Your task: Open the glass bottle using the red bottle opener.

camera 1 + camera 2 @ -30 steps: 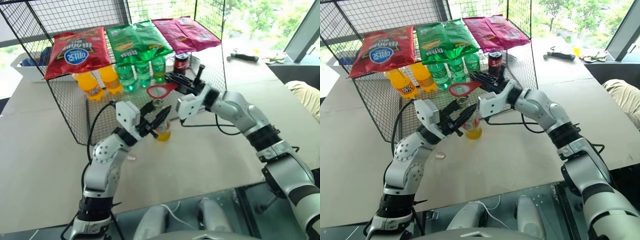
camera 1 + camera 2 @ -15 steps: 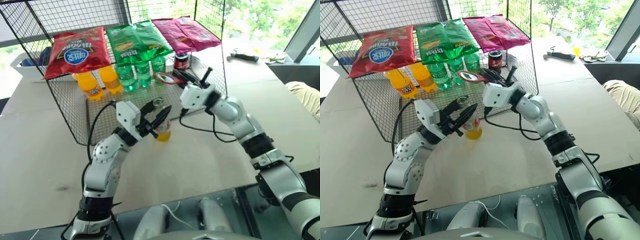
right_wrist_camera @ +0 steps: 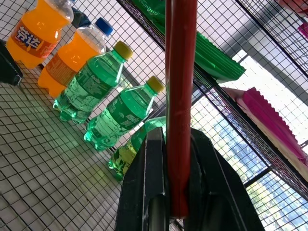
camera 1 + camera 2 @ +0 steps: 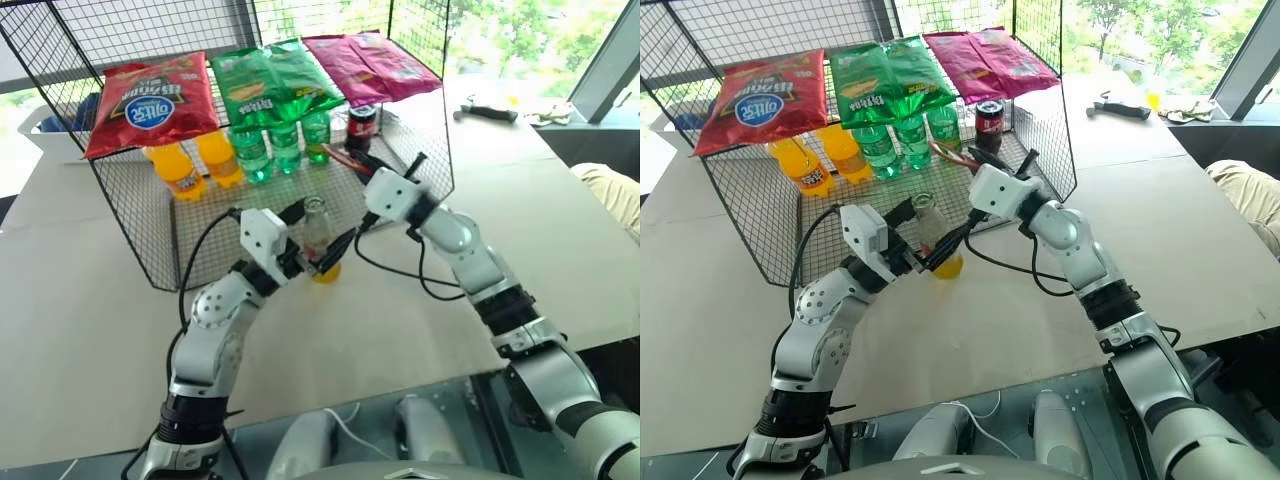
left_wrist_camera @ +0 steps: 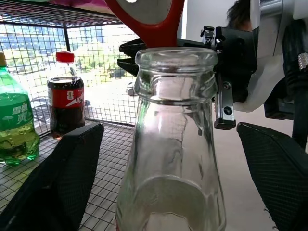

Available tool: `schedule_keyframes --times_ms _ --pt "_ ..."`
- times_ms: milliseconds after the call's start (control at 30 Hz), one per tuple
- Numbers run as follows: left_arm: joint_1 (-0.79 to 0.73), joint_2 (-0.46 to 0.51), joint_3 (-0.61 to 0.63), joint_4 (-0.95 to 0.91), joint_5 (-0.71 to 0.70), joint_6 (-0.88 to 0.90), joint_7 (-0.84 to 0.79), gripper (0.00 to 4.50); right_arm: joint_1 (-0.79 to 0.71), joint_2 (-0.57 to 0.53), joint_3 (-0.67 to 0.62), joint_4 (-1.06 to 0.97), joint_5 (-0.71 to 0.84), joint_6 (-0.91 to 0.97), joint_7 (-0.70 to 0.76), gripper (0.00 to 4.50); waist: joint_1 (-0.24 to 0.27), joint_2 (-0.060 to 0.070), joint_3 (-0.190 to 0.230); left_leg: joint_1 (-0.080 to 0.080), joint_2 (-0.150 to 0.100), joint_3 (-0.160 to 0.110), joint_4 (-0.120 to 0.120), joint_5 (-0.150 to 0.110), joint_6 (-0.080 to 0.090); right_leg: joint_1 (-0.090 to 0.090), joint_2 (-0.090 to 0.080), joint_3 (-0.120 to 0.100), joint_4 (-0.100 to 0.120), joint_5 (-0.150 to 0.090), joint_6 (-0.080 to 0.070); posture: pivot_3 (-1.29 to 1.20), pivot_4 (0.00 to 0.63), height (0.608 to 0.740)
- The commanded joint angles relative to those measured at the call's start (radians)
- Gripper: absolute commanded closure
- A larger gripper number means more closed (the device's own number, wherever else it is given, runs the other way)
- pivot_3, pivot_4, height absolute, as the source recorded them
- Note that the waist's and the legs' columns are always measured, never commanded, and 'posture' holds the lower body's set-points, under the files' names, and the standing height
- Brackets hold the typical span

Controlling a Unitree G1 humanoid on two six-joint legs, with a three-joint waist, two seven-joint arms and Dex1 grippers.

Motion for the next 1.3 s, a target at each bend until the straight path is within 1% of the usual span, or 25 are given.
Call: schedule_keyframes --times_ms 33,333,467,533,633,733,867,967,1033,1067,1100,1200,1300 --pt "0.006 0.005 0.006 -0.024 -0.009 -0.010 -0.003 0.06 0.000 0.002 -0.032 -0.058 0.019 0.006 -0.003 4.50 0.000 0.000 0.000 0.000 0.000 0.000 0.000 0.000 0.000 0.000 0.000 0.000 0.000 0.000 0.000 0.00 0.150 0.740" --pt "0.027 0.016 0.018 -0.047 -0.023 -0.001 -0.008 0.06 0.025 0.007 -0.034 -0.080 0.037 0.024 -0.002 4.50 0.000 0.000 0.000 0.000 0.000 0.000 0.000 0.000 0.000 0.000 0.000 0.000 0.000 0.000 0.000 0.00 0.150 0.740" --pt "0.053 0.028 0.021 -0.069 -0.032 0.009 -0.012 0.06 0.058 0.021 -0.056 -0.113 0.088 0.075 0.011 4.50 0.000 0.000 0.001 0.000 0.000 0.000 -0.001 0.000 0.000 0.000 0.000 0.000 0.000 0.000 0.000 0.00 0.150 0.740" --pt "0.076 0.041 0.028 -0.087 -0.038 0.016 -0.014 0.06 0.104 0.038 -0.079 -0.157 0.160 0.166 0.046 4.50 0.001 0.000 0.001 0.000 0.001 0.000 -0.001 0.000 0.000 0.000 0.000 0.000 -0.001 0.000 0.000 0.00 0.150 0.740" --pt "0.134 0.069 0.046 -0.121 -0.048 0.024 -0.019 0.06 0.211 0.052 -0.103 -0.270 0.284 0.361 0.128 4.50 0.002 0.000 0.001 0.000 0.001 -0.001 -0.002 0.000 0.000 0.000 0.000 0.000 -0.002 0.000 0.000 0.00 0.150 0.740" --pt "0.211 0.099 0.064 -0.154 -0.057 0.025 -0.030 0.06 0.336 0.058 -0.127 -0.437 0.446 0.630 0.188 4.50 0.003 0.001 0.001 -0.001 0.002 -0.001 -0.004 0.000 0.000 -0.001 0.000 0.000 -0.003 0.000 0.000 0.00 0.150 0.740" --pt "0.313 0.112 0.081 -0.152 -0.039 -0.012 -0.038 0.06 0.447 0.046 -0.171 -0.617 0.622 0.974 0.190 4.50 0.003 0.002 0.002 -0.001 0.002 0.000 -0.006 0.000 0.001 -0.003 -0.001 0.001 -0.004 0.000 0.000 0.00 0.150 0.740" --pt "0.391 0.105 0.093 -0.125 -0.019 -0.048 -0.036 0.06 0.495 0.004 -0.206 -0.694 0.711 1.133 0.206 4.50 0.006 0.002 0.002 -0.001 0.002 0.000 -0.006 -0.002 0.003 -0.003 -0.001 0.000 -0.003 0.000 0.000 0.00 0.150 0.740" --pt "0.440 0.103 0.105 -0.105 -0.010 -0.062 -0.030 0.00 0.517 -0.047 -0.211 -0.727 0.712 1.151 0.220 3.59 0.010 0.002 0.002 -0.001 0.002 0.000 -0.006 -0.002 0.004 -0.002 -0.001 -0.001 -0.003 0.000 0.000 0.00 0.150 0.740" --pt "0.454 0.103 0.112 -0.099 -0.010 -0.059 -0.025 0.00 0.525 -0.077 -0.202 -0.740 0.703 1.144 0.235 3.41 0.013 0.001 0.003 -0.001 0.002 0.000 -0.006 -0.002 0.004 -0.002 -0.001 -0.001 -0.003 0.000 0.000 0.00 0.150 0.740" --pt "0.467 0.106 0.117 -0.095 -0.005 -0.053 -0.017 0.00 0.533 -0.113 -0.188 -0.746 0.682 1.125 0.247 3.04 0.016 0.001 0.003 -0.001 0.002 0.000 -0.006 -0.002 0.004 -0.002 -0.001 -0.001 -0.003 0.000 0.000 0.00 0.150 0.740" --pt "0.491 0.102 0.133 -0.102 -0.005 -0.031 0.017 0.00 0.547 -0.181 -0.161 -0.727 0.612 1.043 0.250 1.66 0.022 0.001 0.003 -0.001 0.002 0.000 -0.006 -0.002 0.004 -0.002 -0.001 -0.001 -0.004 0.000 0.001 0.00 0.150 0.740" --pt "0.522 0.115 0.136 -0.128 0.017 -0.015 0.030 0.00 0.578 -0.212 -0.171 -0.688 0.556 0.937 0.245 0.26 0.022 0.001 0.003 -0.001 0.002 0.000 -0.006 -0.002 0.003 -0.002 -0.001 -0.002 -0.003 0.000 0.001 0.00 0.150 0.740"
